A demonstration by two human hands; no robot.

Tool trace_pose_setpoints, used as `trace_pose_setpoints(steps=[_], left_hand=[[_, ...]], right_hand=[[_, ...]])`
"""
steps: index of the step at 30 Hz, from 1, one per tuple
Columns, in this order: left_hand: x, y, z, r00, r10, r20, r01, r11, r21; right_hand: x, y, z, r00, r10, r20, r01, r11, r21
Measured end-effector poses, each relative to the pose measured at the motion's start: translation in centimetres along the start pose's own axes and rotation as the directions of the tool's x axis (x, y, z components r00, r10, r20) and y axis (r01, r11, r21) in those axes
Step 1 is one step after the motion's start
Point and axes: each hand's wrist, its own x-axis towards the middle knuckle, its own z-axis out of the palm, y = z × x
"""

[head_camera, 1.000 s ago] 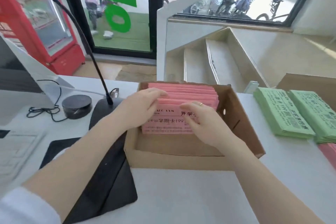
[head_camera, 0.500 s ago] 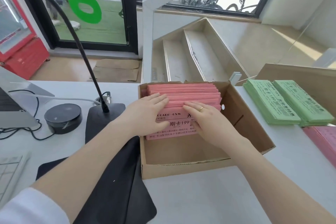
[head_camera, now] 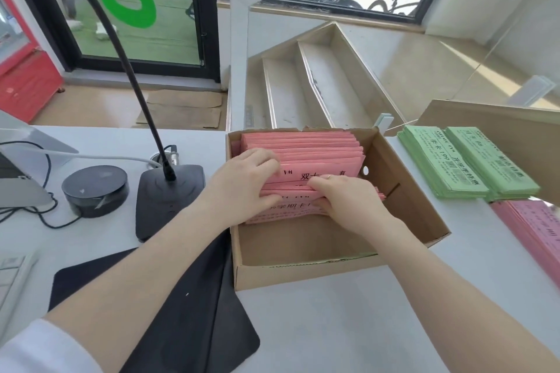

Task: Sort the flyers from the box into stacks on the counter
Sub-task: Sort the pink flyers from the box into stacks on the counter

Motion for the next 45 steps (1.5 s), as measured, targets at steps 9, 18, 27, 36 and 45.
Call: trace_pose_setpoints(steps=[9,18,27,36,45], left_hand=[[-3.2,6.8,-2.7,0.909,-0.370,-0.193,0.088,0.622,-0.778],[-8.3,15.7,-2.6,0.871,-0.444,-0.208,0.112,0.593,-0.798],[-15.7,17.9,5.1,0.768,-0.641,-0.001,0.408,0.490,-0.770],[-17.6,18.4,5.8,0.716,-0.694,0.081,0.309,0.211,-0.927],[-17.7,16.9,6.4,0.791,-0.588,0.169,0.409,0.303,-0.861]], right_hand=[[-6.4,-0.1,-6.6,0.886,-0.016,-0.464,0.010,1.000,-0.015],[-15.8,-0.3,-11.4,0.977,0.061,-0.202,-0.036,0.992,0.122],[-21.0,0.9,-1.9,0.981,0.157,0.117,-0.181,0.956,0.230],[-25.5,2.5,2.7,0.912,0.316,0.263,-0.278,0.003,0.961],[-24.3,0.2,4.8,0.879,0.409,0.244,-0.237,-0.068,0.969]])
